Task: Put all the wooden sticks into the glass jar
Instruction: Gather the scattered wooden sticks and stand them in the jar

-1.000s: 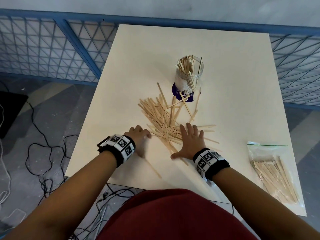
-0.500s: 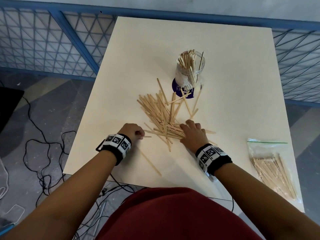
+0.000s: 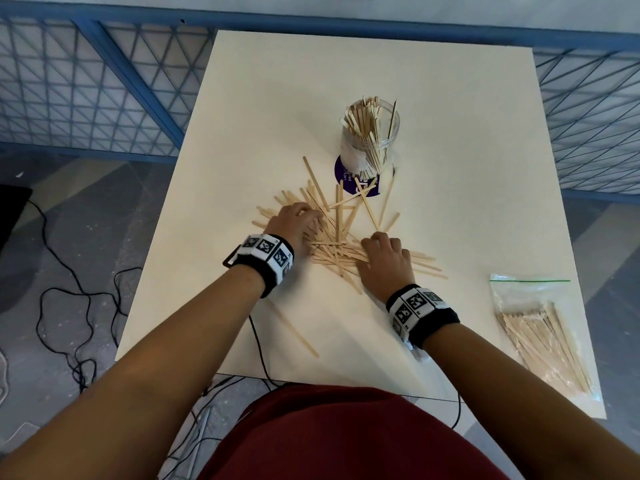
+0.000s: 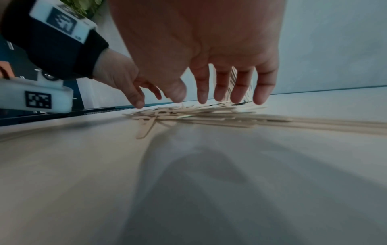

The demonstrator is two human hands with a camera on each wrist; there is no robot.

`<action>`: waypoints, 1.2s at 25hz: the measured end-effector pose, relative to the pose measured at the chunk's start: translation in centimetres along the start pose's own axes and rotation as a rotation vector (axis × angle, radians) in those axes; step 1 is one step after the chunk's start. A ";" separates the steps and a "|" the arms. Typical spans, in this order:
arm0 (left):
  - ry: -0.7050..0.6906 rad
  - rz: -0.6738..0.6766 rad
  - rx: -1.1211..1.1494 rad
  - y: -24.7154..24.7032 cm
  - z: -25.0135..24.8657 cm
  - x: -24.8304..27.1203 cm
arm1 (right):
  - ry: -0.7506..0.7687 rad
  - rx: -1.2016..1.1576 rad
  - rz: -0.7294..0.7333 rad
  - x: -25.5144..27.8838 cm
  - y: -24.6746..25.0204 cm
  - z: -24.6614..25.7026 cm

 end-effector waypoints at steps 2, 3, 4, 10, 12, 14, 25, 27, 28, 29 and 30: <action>0.028 0.104 -0.069 -0.2 1.2 -0.6 | 0.055 0.035 0.067 -0.1 -0.4 1.1; 0.034 0.128 -0.066 -0.4 1.7 -0.8 | 0.073 0.080 0.103 -0.2 -0.7 1.6; 0.036 0.122 -0.048 -0.6 1.9 -1.1 | 0.077 0.117 0.128 -0.4 -1.1 1.9; -0.008 0.072 -0.159 -0.9 1.3 -1.4 | 0.026 0.108 0.134 -1.5 -1.6 2.2; -0.037 0.090 -0.157 -1.2 1.3 -1.4 | 0.039 0.125 0.128 -1.5 -1.6 2.2; -0.051 0.087 -0.108 -1.3 1.3 -1.4 | 0.044 0.128 0.114 -1.5 -1.6 2.4; -0.026 0.093 -0.032 0.8 0.6 -0.9 | 0.007 0.185 0.047 -0.6 0.9 2.2; -0.037 0.072 -0.008 1.3 0.1 -1.0 | 0.007 0.153 0.067 -0.3 1.2 2.2; -0.036 0.076 -0.005 1.4 0.0 -1.0 | 0.000 0.139 0.081 -0.2 1.2 2.0; -0.034 0.083 -0.006 1.4 0.0 -1.1 | -0.013 0.126 0.096 -0.1 1.3 1.9; -0.034 0.086 -0.006 1.4 -0.1 -1.2 | -0.028 0.111 0.110 0.0 1.3 1.7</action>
Point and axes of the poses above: each hand's wrist, its own x-axis away from the middle knuckle, its own y-axis out of the back of the hand, z = x × y, the point moved 4 cm from there along -x, towards the middle knuckle, and after that the axes turned 6 degrees about -y, right-handed, at the moved point
